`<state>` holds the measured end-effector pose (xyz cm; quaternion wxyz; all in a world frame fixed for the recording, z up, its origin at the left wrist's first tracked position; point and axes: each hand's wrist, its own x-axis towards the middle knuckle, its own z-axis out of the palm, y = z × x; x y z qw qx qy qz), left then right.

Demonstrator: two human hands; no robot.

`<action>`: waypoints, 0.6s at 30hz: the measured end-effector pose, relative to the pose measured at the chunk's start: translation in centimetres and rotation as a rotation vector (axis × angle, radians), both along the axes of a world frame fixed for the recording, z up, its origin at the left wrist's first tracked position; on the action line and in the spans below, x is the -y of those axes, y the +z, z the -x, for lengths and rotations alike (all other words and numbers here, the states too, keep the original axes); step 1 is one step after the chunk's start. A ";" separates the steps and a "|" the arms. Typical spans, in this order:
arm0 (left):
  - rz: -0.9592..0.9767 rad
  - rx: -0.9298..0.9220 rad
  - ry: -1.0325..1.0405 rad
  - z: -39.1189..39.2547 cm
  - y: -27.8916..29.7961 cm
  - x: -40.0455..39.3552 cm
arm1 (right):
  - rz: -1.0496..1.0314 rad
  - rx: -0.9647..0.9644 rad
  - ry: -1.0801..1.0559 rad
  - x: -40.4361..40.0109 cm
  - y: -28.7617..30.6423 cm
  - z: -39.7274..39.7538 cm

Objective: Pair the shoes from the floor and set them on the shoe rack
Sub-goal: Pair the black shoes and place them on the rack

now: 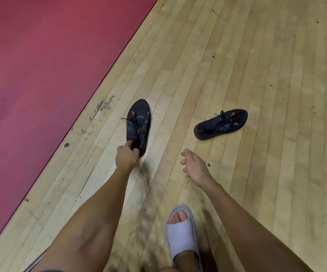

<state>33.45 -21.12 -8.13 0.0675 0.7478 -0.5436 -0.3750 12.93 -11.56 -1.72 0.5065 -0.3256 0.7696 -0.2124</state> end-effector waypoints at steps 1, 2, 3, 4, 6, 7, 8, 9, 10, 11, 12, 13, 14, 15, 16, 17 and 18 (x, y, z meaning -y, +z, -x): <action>0.012 0.031 -0.055 0.3 -0.4 0.4 | 0.001 0.016 -0.010 0.0 -0.5 0.2; 0.015 0.065 -0.100 0.7 -0.6 0.8 | 0.000 0.032 -0.025 0.0 -0.9 0.3; 0.017 0.097 -0.132 1.0 -0.7 1.2 | -0.002 0.046 -0.041 -0.2 -1.4 0.5; 0.016 0.122 -0.150 1.2 -0.9 1.5 | -0.005 0.055 -0.055 -0.4 -1.8 0.7; -0.009 0.155 -0.179 1.1 -1.3 2.0 | -0.010 0.057 -0.066 -0.9 -2.5 1.1; -0.032 0.171 -0.193 0.9 -1.5 2.2 | -0.017 0.055 -0.070 -1.1 -2.8 1.3; -0.050 0.184 -0.196 0.6 -1.5 2.3 | -0.024 0.052 -0.071 -1.3 -2.9 1.5; -0.050 0.198 -0.192 0.5 -1.5 2.3 | -0.032 0.047 -0.071 -1.5 -2.9 1.7; -0.034 0.212 -0.189 0.3 -1.4 2.2 | -0.036 0.042 -0.071 -1.6 -2.9 1.9; -0.016 0.227 -0.196 0.4 -1.1 2.2 | -0.037 0.037 -0.072 -1.8 -2.8 2.1; -0.010 0.230 -0.205 0.6 -0.8 2.0 | -0.039 0.033 -0.076 -1.9 -2.7 2.2; -0.014 0.221 -0.215 0.7 -0.5 1.8 | -0.043 0.034 -0.082 -2.1 -2.4 2.1; -0.018 0.202 -0.227 0.9 -0.1 1.5 | -0.047 0.038 -0.089 -2.3 -2.1 2.1; -0.009 0.174 -0.246 1.1 0.2 1.2 | -0.047 0.041 -0.095 -2.5 -1.8 2.1; 0.002 0.142 -0.265 1.4 0.8 0.9 | -0.046 0.042 -0.098 -2.6 -1.3 2.1; 0.019 0.104 -0.277 1.5 1.5 0.8 | -0.048 0.042 -0.102 -2.7 -0.7 2.0; 0.034 0.066 -0.282 1.6 2.3 0.9 | -0.044 0.041 -0.106 -2.7 -0.1 2.0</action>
